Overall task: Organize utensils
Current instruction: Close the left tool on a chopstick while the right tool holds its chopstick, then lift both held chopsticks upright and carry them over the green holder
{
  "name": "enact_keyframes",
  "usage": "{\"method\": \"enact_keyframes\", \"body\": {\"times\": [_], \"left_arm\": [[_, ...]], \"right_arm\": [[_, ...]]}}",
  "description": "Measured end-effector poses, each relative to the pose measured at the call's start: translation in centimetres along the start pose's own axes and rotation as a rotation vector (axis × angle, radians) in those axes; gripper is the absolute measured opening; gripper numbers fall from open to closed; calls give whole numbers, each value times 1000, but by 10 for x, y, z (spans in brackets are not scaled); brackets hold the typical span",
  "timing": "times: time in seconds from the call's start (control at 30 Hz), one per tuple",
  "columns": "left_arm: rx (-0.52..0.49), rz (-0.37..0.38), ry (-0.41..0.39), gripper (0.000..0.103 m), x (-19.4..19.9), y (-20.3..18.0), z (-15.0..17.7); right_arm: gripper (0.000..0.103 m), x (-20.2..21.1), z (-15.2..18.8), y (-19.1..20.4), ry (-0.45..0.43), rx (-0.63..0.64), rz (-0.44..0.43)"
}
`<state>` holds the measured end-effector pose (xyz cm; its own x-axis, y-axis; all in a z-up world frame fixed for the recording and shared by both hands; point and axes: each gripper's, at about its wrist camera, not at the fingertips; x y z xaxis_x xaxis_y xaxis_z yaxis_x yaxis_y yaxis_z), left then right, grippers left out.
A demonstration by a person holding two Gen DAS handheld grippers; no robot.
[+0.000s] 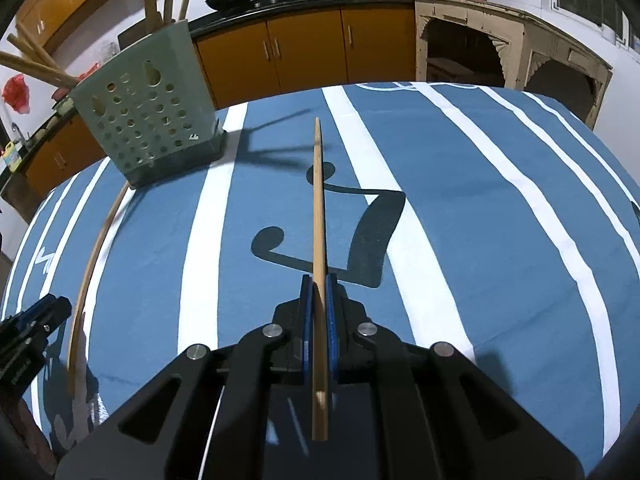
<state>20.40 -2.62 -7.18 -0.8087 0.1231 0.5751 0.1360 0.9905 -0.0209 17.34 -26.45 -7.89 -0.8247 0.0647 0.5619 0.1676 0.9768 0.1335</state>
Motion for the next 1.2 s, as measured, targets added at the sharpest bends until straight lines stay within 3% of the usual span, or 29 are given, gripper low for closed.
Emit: {"method": "enact_keyframes", "body": {"times": [0.23,0.57,0.83,1.2], "left_arm": [[-5,-19,25,8,-9,1,5],[31,-96,24,8,-20,43,-6],[57,-30,26,19,-18,57,-6],[9,-32,24,18,-10,52,1]], "right_arm": [[8,-1,-1,6,1,11,-23],[8,-7,-5,9,-3,38,-40],[8,-8,-5,6,-5,30,-49],[8,-3,-1,6,-2,34,-54]]}}
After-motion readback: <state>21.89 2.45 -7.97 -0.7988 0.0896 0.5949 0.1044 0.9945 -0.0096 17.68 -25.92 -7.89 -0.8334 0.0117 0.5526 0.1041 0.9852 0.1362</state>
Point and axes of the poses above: each gripper's, at about its wrist camera, not at the fingertips, and x roughly against the way its jaws point, y to its left, z to its underside, and after that the axes turned 15 degrees about -y, right-handed
